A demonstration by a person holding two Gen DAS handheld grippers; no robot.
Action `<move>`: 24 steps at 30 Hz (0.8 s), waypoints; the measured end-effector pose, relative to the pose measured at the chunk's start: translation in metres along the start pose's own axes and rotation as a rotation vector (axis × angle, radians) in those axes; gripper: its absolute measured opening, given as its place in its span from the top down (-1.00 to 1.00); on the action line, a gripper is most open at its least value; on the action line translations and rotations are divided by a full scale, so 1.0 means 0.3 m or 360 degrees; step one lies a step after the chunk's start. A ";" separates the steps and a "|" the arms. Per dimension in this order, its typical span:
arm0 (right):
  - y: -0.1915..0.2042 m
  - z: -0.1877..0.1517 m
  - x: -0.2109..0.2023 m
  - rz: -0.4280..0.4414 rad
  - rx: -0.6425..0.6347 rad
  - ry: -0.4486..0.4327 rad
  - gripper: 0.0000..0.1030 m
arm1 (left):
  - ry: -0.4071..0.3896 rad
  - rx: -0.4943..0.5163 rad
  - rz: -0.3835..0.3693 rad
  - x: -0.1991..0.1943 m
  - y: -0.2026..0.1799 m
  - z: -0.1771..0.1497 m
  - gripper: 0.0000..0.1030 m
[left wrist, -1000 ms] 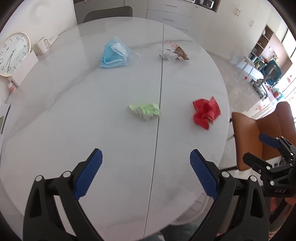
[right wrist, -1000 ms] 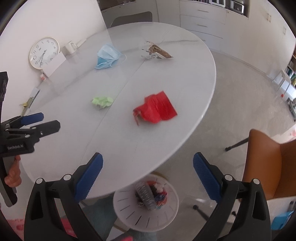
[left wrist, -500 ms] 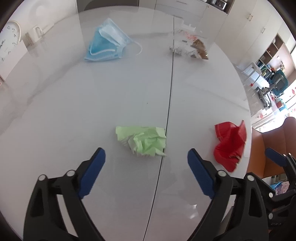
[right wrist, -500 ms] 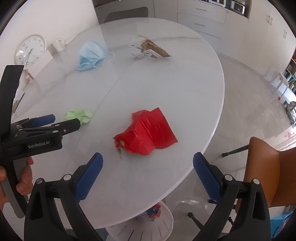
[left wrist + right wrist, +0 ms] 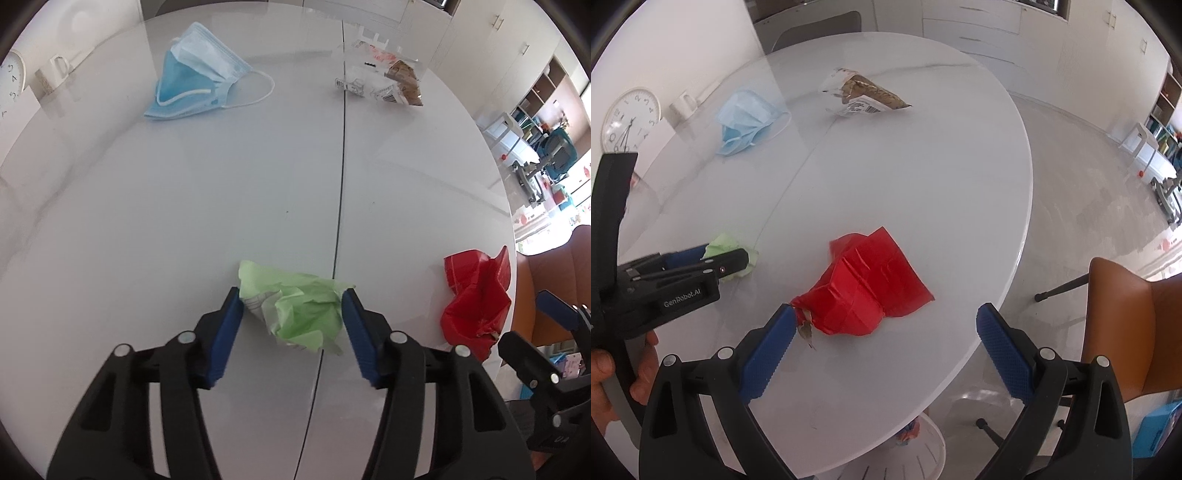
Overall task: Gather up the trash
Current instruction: 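Grasp the green crumpled paper with the left gripper while the right gripper grasps the red paper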
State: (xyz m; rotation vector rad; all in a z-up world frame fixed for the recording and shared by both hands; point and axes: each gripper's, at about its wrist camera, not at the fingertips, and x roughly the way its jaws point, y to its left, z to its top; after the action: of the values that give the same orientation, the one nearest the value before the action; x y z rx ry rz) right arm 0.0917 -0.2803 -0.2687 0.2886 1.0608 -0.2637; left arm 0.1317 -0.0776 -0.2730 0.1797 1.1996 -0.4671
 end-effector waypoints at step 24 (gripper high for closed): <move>0.092 0.041 0.105 0.0158 -0.0674 0.0026 -0.89 | 0.0001 -0.0001 -0.0052 -0.016 0.039 0.000 0.30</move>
State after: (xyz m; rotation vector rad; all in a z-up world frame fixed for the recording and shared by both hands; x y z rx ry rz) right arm 0.1259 -0.2614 -0.2879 -0.0382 1.0868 0.0555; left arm 0.1355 -0.0659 -0.2699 0.1597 1.2047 -0.4953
